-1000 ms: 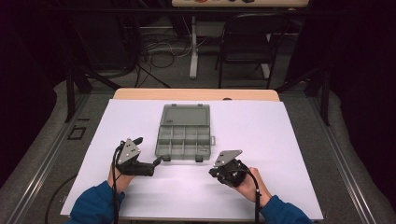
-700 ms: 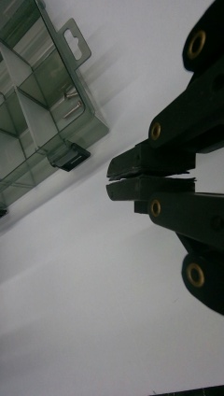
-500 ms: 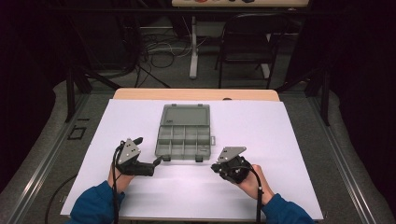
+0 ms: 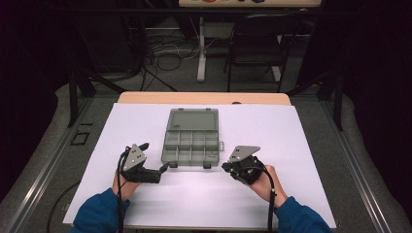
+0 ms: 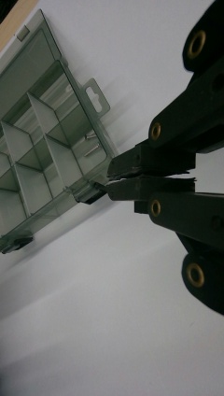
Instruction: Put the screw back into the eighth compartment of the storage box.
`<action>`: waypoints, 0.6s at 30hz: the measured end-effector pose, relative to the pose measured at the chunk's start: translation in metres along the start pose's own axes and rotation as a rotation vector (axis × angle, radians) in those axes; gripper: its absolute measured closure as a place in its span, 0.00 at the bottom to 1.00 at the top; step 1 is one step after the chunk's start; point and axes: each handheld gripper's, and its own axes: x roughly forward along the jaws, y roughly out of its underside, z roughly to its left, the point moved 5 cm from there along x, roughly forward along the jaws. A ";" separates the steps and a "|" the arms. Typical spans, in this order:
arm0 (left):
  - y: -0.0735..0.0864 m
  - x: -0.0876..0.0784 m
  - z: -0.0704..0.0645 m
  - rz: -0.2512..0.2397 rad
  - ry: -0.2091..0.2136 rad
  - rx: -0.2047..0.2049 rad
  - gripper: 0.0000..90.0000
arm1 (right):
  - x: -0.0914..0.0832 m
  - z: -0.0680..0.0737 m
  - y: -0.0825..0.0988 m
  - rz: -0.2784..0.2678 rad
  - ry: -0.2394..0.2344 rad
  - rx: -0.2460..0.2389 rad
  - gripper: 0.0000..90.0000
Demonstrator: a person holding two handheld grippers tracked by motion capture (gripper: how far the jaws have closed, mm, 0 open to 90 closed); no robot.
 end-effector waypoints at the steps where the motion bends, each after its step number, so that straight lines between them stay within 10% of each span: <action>1: 0.000 0.000 0.000 -0.002 -0.001 -0.003 0.00 | 0.000 -0.001 -0.002 -0.001 0.003 -0.002 0.98; 18: 0.000 0.000 0.000 0.002 0.004 0.000 0.00 | -0.001 -0.018 -0.023 -0.025 0.040 -0.013 0.98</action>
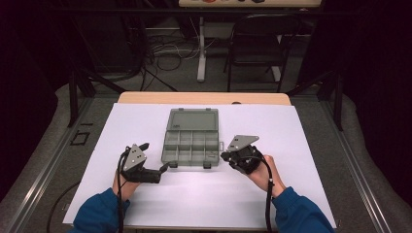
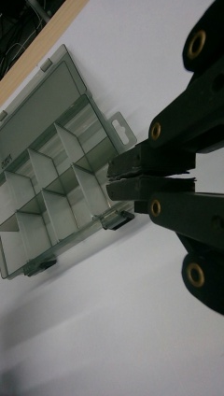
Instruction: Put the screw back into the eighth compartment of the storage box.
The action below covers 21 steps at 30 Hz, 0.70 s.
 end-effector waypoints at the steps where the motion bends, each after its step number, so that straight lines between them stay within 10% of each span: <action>1: 0.000 0.000 0.000 -0.001 -0.002 0.000 0.00 | 0.000 -0.001 -0.001 -0.007 0.010 0.003 0.98; 21: 0.000 0.000 0.000 0.002 -0.002 0.001 0.00 | 0.012 -0.016 -0.024 0.002 0.026 -0.005 0.98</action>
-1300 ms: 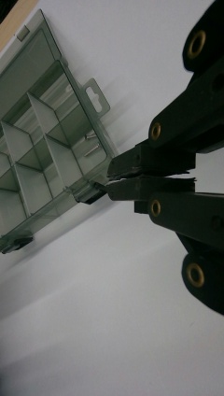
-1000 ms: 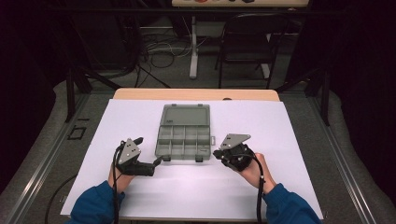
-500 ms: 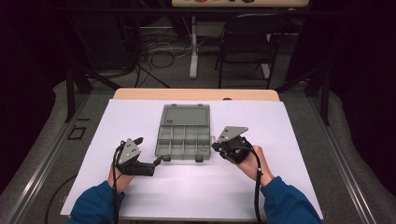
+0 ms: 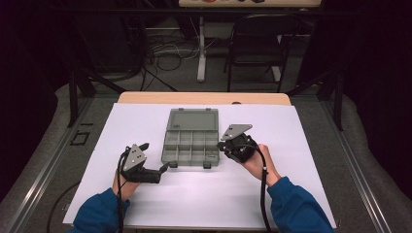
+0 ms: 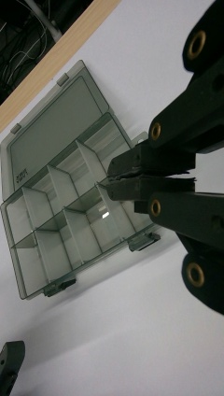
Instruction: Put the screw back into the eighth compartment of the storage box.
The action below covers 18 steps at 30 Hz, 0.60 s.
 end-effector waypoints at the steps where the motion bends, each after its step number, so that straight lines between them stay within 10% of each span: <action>1: 0.000 0.000 0.000 -0.002 -0.001 -0.002 0.00 | 0.001 0.000 -0.001 -0.004 0.000 0.001 0.98; 18: -0.001 0.000 0.000 -0.003 0.000 0.000 0.00 | 0.028 -0.001 -0.009 0.034 -0.006 -0.011 0.98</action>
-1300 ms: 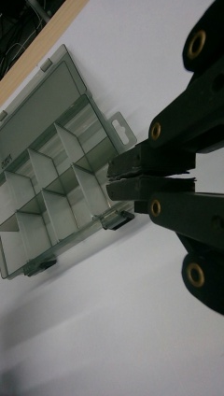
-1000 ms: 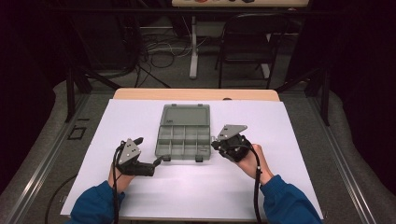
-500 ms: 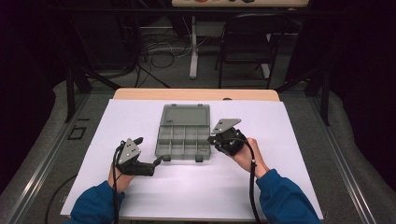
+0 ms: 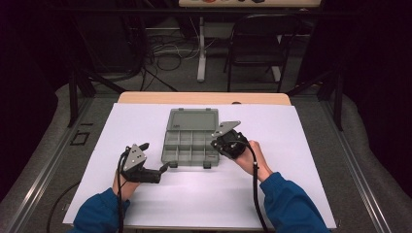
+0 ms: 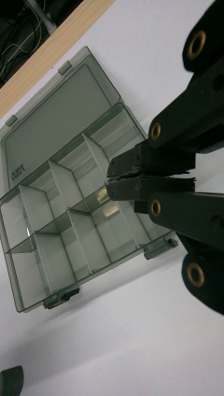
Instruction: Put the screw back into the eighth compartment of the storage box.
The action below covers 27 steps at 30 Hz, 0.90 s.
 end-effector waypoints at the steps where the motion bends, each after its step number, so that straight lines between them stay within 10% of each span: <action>1: 0.000 0.000 0.000 0.000 0.000 0.001 0.00 | 0.001 0.001 0.000 0.013 -0.004 0.008 0.98; 27: 0.000 0.000 0.000 -0.001 0.002 0.001 0.00 | 0.050 0.001 0.015 0.106 -0.033 0.022 0.94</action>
